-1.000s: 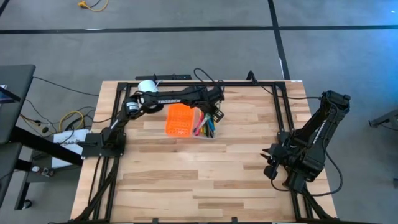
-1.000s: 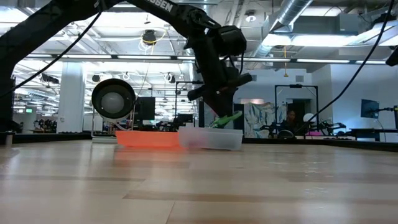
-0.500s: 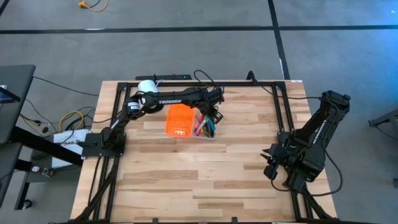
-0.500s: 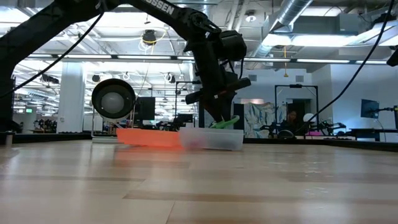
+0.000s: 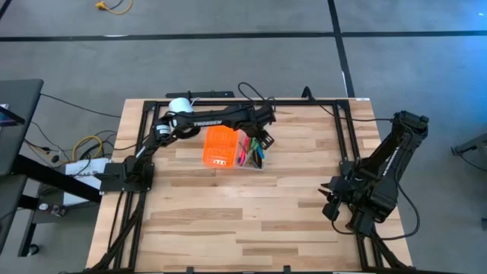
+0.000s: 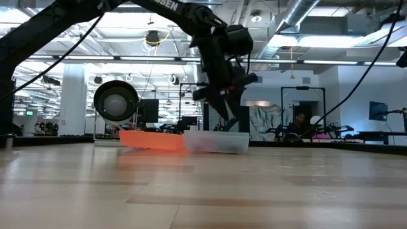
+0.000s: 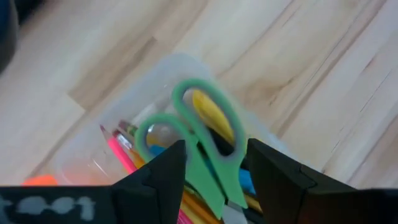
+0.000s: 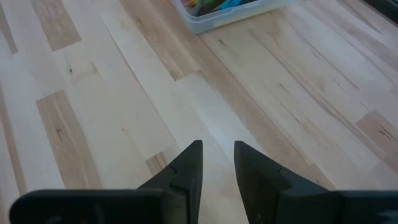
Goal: Pick & place school supplies into a supply box
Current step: Close the orange supply box
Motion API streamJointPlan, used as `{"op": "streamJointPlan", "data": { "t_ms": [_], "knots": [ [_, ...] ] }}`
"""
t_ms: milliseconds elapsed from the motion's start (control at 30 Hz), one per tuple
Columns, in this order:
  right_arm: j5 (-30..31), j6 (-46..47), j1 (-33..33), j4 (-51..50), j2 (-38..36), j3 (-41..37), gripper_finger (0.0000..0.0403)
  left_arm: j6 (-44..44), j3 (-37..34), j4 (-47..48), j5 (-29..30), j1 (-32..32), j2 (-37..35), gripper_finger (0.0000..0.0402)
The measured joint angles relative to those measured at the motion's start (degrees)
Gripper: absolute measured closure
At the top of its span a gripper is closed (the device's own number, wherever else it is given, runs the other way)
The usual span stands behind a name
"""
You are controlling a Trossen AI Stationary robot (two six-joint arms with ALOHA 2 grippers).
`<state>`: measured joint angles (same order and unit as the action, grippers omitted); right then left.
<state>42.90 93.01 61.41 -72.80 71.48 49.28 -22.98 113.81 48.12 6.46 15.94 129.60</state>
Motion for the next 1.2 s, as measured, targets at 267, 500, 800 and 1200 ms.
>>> {"op": "streamJointPlan", "data": {
  "t_ms": [267, 500, 800, 1200],
  "knots": [
    [0.0, -0.3, 0.0, 0.0, 0.0, 0.0, 0.0317, 4.4, 7.7, 5.1, 0.1, -0.4, -0.1, 0.0246],
    [0.6, -0.4, 0.0, 0.0, 0.0, 0.0, 0.0317, 10.9, 16.7, 19.3, 1.8, -2.5, -0.1, 0.0248],
    [0.9, -0.4, 0.0, 0.0, 0.0, 0.0, 0.0317, 12.1, 14.4, 35.4, 11.7, -3.2, -0.2, 0.0249],
    [0.7, -0.4, 0.8, 3.6, 0.0, 0.0, 0.0317, 14.7, -1.3, 31.5, 4.8, -0.8, 0.0, 0.0249]
  ]
}}
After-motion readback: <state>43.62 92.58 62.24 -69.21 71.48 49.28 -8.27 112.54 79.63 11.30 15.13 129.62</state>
